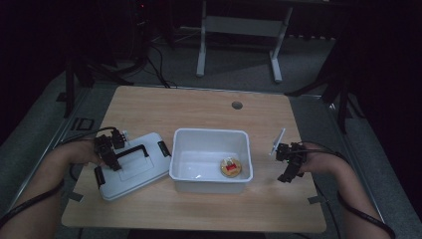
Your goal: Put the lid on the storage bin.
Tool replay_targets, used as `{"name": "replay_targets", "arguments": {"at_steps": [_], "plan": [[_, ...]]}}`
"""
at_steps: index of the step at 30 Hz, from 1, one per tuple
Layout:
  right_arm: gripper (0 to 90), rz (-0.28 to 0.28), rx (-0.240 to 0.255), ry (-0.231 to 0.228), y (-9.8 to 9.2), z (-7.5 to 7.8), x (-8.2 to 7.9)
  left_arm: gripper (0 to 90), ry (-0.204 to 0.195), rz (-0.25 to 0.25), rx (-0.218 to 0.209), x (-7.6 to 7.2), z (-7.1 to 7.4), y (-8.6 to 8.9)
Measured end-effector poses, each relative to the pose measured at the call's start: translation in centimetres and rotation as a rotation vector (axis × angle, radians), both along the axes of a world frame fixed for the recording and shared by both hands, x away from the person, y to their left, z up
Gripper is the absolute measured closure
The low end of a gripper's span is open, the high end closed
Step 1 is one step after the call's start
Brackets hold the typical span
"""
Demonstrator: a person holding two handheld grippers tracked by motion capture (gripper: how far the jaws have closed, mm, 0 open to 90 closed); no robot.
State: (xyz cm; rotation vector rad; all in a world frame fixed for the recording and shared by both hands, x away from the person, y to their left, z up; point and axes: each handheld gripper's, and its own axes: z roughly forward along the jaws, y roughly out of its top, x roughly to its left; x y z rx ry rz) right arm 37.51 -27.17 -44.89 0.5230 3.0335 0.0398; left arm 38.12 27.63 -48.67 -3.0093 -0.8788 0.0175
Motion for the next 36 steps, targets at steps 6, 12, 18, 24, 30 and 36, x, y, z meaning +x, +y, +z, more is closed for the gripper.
{"name": "replay_targets", "arguments": {"at_steps": [6,12,18,24,30,36], "plan": [[14.4,-0.003,0.0,0.013,-0.2,-0.6,-0.1,68.4,0.028,0.028,0.033,0.4,-0.4,-0.5],[14.4,-0.017,0.002,0.014,-0.3,-0.9,0.0,79.6,0.075,0.026,0.042,0.5,-0.5,-0.9],[14.6,-0.021,0.005,0.019,-0.5,-1.1,0.0,83.3,0.104,0.051,0.047,0.8,-0.4,-1.1],[14.6,-0.03,0.004,0.026,-0.8,-1.2,-0.1,83.6,0.078,0.061,0.032,0.7,0.3,-0.5],[14.6,-0.031,0.01,0.024,-0.9,-1.0,-0.1,83.6,0.083,0.032,0.015,0.0,1.8,0.2],[14.7,-0.032,0.014,0.023,-0.7,-0.9,0.0,83.6,0.087,0.036,0.01,-0.6,3.5,0.9]]}}
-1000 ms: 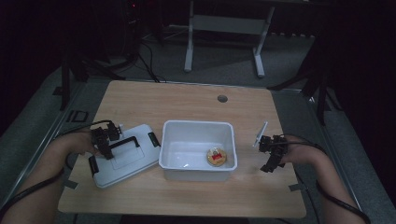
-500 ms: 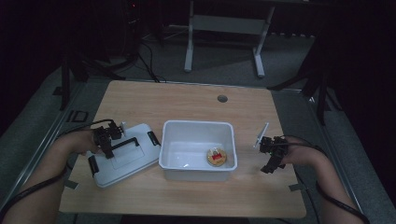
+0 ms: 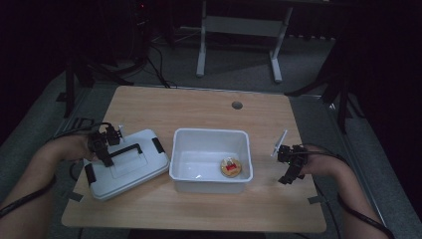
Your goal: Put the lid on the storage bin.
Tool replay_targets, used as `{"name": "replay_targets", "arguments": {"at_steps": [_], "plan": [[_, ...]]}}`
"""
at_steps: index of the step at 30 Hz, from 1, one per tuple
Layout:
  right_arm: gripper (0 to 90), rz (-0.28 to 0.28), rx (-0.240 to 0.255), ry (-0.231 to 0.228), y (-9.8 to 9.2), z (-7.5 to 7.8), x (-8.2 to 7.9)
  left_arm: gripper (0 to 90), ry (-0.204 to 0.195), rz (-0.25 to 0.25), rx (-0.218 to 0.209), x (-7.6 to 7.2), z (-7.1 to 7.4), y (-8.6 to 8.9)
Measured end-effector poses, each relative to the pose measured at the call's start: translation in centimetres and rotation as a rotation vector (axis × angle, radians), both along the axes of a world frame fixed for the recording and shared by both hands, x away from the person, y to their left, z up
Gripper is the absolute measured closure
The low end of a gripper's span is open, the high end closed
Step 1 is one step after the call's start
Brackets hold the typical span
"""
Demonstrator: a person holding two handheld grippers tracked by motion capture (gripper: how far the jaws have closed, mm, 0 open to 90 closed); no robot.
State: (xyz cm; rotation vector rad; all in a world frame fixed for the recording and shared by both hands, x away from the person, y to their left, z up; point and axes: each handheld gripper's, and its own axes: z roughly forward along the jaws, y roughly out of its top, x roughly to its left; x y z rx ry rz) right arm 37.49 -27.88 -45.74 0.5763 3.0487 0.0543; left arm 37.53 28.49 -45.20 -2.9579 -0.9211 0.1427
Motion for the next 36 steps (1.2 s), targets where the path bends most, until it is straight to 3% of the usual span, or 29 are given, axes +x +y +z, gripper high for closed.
{"name": "replay_targets", "arguments": {"at_steps": [8,9,25,32,36], "plan": [[14.6,-0.001,-0.001,0.002,0.0,0.0,0.1,83.6,-0.014,-0.004,-0.003,-0.5,2.6,0.4],[14.6,-0.001,-0.001,0.002,0.0,-0.1,0.1,83.6,-0.023,-0.011,-0.004,-0.7,3.6,0.3],[14.6,-0.012,0.002,0.002,-0.1,-0.3,0.2,83.6,-0.126,-0.078,-0.005,-1.8,11.0,-1.1],[14.6,-0.008,0.006,-0.001,0.0,-0.3,0.2,83.6,-0.126,-0.13,-0.023,-1.9,12.0,-3.2],[14.6,-0.014,0.013,0.003,-0.1,-0.4,0.2,83.6,-0.126,-0.199,-0.052,-1.3,12.1,-6.0]]}}
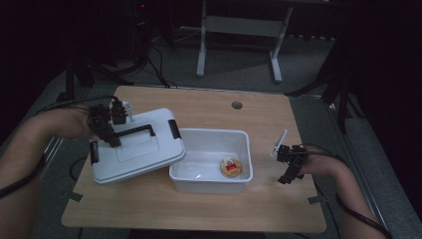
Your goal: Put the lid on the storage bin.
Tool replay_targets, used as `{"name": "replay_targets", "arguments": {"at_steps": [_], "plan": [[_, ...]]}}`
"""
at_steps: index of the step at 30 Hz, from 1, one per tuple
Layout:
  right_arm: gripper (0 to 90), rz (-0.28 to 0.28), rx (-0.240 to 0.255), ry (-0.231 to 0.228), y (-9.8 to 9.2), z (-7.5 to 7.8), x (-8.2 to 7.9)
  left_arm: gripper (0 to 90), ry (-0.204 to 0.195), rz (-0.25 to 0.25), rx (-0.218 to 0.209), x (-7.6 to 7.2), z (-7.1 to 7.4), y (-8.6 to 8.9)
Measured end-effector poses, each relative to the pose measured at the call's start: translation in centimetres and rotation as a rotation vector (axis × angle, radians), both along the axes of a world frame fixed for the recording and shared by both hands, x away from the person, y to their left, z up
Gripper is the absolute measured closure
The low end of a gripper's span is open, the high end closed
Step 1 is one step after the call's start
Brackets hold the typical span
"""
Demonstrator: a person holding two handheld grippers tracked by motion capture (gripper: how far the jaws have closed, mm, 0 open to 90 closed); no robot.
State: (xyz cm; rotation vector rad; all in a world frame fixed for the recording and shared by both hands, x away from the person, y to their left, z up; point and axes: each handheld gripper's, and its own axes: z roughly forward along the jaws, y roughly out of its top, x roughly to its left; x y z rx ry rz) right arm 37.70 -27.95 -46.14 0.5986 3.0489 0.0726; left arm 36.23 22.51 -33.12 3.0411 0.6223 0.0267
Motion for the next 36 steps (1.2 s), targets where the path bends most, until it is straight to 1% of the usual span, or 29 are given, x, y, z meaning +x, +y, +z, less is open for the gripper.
{"name": "replay_targets", "arguments": {"at_steps": [2,3,4,7,9,10,13,14,17,21,23,24,25,26,27,28,29,31,32,35,36], "plan": [[14.6,0.0,-0.006,0.002,0.0,-0.1,0.0,83.6,-0.007,-0.023,-0.008,0.3,0.1,-1.2],[14.6,0.0,-0.006,0.002,0.0,-0.1,0.0,83.6,-0.007,-0.023,-0.008,0.3,0.1,-1.2],[14.6,0.001,-0.007,0.002,0.0,-0.2,-0.1,83.6,-0.003,-0.05,-0.023,0.6,0.0,-2.3],[14.6,0.004,-0.005,0.002,0.0,-0.3,-0.1,83.6,0.005,-0.08,-0.025,0.9,-0.1,-3.7],[14.6,0.003,-0.005,0.004,-0.1,-0.4,-0.1,83.6,0.001,-0.097,-0.027,1.1,-0.2,-4.6],[14.6,0.002,-0.005,0.003,-0.2,-0.4,-0.1,83.6,0.003,-0.113,-0.024,1.3,-0.3,-5.4],[14.6,0.001,-0.004,0.003,-0.4,-0.4,-0.2,83.6,0.01,-0.135,-0.016,1.5,-0.6,-6.8],[14.6,0.001,-0.004,0.003,-0.4,-0.4,-0.2,83.5,0.01,-0.135,-0.016,1.5,-0.6,-6.8],[14.6,-0.006,-0.001,0.004,-0.5,-0.5,-0.3,83.5,0.012,-0.157,-0.014,1.8,-0.8,-8.1],[14.6,-0.002,-0.003,0.003,-0.6,-0.6,-0.3,83.6,0.009,-0.194,-0.012,2.0,-0.7,-9.8],[14.6,-0.001,-0.001,0.002,-0.6,-0.6,-0.3,83.5,0.018,-0.208,-0.01,2.0,-0.7,-10.7],[14.6,-0.001,-0.001,0.002,-0.5,-0.6,-0.3,83.5,0.016,-0.217,-0.007,2.0,-0.7,-11.0],[14.6,-0.001,0.0,0.002,-0.5,-0.7,-0.3,83.5,0.021,-0.222,-0.01,2.1,-0.7,-11.4],[14.6,-0.001,0.0,0.002,-0.5,-0.7,-0.3,83.5,0.021,-0.222,-0.01,2.1,-0.7,-11.4],[14.6,0.001,0.001,0.002,-0.5,-0.7,-0.3,83.5,0.017,-0.237,-0.009,2.2,-0.6,-12.2],[14.5,0.001,-0.001,0.003,-0.5,-0.8,-0.3,83.6,0.022,-0.244,-0.009,2.3,-0.5,-12.6],[14.6,0.002,-0.002,0.004,-0.5,-0.8,-0.3,83.6,0.015,-0.253,-0.005,2.3,-0.4,-13.1],[14.5,0.003,-0.004,0.003,-0.5,-0.9,-0.3,83.6,0.02,-0.272,-0.013,2.3,-0.2,-14.0],[14.5,0.002,-0.002,0.003,-0.6,-0.9,-0.3,83.6,0.013,-0.28,-0.021,2.3,-0.1,-14.4],[14.6,0.0,0.001,0.004,-0.7,-0.8,-0.4,83.6,0.014,-0.3,-0.033,2.3,0.3,-15.8],[14.5,-0.001,0.001,0.005,-0.7,-0.9,-0.4,83.6,0.013,-0.314,-0.028,2.3,0.4,-16.3]]}}
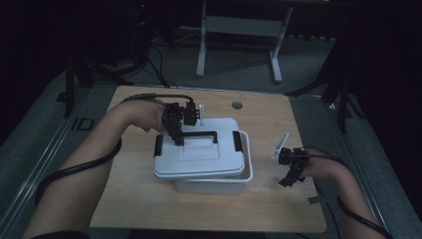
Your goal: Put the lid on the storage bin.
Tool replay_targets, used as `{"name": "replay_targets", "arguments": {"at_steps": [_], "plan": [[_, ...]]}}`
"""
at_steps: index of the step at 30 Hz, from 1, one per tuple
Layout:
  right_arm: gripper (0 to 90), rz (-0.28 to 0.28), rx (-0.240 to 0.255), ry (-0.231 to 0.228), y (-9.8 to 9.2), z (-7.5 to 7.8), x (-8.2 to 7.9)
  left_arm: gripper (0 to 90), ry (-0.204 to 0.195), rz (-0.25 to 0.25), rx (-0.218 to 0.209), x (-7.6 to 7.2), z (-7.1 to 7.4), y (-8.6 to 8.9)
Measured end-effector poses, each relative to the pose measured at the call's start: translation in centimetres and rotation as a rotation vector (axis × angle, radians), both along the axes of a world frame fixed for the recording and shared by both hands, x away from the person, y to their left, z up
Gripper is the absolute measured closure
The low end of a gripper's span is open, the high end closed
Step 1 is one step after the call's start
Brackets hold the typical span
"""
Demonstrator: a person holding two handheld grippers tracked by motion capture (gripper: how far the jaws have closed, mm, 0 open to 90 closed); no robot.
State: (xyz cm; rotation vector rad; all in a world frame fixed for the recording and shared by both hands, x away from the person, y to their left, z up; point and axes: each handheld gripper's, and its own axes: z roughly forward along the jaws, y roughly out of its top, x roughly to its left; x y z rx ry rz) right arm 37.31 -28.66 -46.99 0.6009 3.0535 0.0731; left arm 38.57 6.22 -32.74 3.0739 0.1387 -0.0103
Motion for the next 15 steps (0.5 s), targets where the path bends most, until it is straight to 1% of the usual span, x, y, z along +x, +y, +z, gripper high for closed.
{"name": "replay_targets", "arguments": {"at_steps": [1,2,3,4,6,11,12,13,14,15], "plan": [[14.6,-0.001,-0.002,-0.001,0.0,0.0,0.0,83.5,-0.004,-0.004,-0.002,0.0,0.0,-0.5],[14.6,-0.001,-0.002,-0.001,0.0,0.0,-0.1,83.6,0.0,-0.007,0.001,0.0,0.0,-0.9],[14.6,-0.001,-0.002,-0.003,-0.1,0.1,-0.1,83.6,-0.005,-0.017,0.008,0.0,-0.2,-1.3],[14.5,0.0,0.0,-0.005,-0.1,0.1,-0.1,83.6,-0.008,-0.016,0.017,0.1,-0.3,-1.6],[14.5,0.001,0.008,-0.008,-0.1,0.2,-0.2,83.6,-0.006,-0.029,0.028,0.1,-0.7,-2.1],[14.5,0.005,0.003,-0.003,0.0,0.1,-0.2,83.6,0.002,-0.025,0.038,0.4,-1.5,-2.9],[14.6,0.006,0.001,-0.003,0.1,0.0,-0.2,83.6,-0.005,-0.031,0.042,0.5,-1.7,-3.1],[14.6,0.008,0.0,-0.003,0.1,0.0,-0.2,83.5,0.004,-0.028,0.045,0.6,-2.0,-3.2],[14.6,0.007,0.004,-0.004,0.2,0.0,-0.2,83.5,-0.001,-0.035,0.048,0.6,-2.3,-3.3],[14.5,0.006,0.004,-0.004,0.2,0.0,-0.1,83.5,0.003,-0.036,0.05,0.7,-2.5,-3.3]]}}
